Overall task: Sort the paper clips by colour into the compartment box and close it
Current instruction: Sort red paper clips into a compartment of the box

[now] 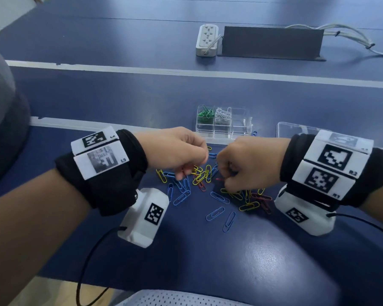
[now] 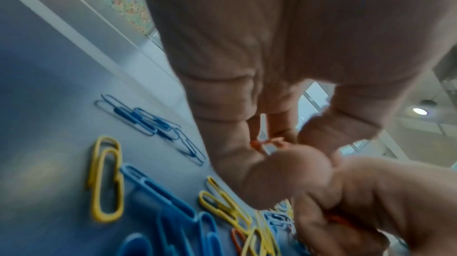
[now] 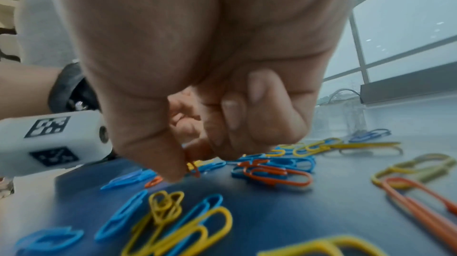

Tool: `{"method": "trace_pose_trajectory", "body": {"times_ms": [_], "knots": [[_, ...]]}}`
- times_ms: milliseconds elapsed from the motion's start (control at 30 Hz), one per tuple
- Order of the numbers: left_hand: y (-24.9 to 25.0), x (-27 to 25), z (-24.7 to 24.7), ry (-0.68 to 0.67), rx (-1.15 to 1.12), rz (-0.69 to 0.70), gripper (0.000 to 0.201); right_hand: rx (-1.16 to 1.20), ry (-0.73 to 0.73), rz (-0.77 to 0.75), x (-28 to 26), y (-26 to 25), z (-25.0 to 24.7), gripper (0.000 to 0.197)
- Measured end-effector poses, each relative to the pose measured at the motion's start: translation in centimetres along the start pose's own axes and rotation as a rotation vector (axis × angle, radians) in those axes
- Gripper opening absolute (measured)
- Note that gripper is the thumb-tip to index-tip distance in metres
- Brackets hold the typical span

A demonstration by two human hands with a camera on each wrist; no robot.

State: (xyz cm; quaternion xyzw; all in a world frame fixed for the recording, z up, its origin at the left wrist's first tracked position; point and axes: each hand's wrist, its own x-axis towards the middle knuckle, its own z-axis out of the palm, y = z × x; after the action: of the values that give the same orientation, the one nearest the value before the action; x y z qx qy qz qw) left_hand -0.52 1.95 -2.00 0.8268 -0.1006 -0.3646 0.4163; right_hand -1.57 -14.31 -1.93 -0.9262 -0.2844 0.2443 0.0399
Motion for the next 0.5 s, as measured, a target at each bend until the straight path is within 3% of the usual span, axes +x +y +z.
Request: {"method": "trace_pose_trajectory", "body": {"times_ms": [167,300,500], "knots": [[-0.1,0.2,0.9,-0.019,0.391,0.051,0.014,0.093,0.100,0.103,0.5,1.5,-1.6,0.020],[0.1,0.3,1.6,0.013,0.673,0.119,0.017,0.225,0.195,0.177,1.5,2.7,-3.2,0.015],[0.1,0.8,1.5,0.059,0.785,0.138,0.011,0.276,0.255,0.191,3.3,2.3,-4.3,0.013]]}}
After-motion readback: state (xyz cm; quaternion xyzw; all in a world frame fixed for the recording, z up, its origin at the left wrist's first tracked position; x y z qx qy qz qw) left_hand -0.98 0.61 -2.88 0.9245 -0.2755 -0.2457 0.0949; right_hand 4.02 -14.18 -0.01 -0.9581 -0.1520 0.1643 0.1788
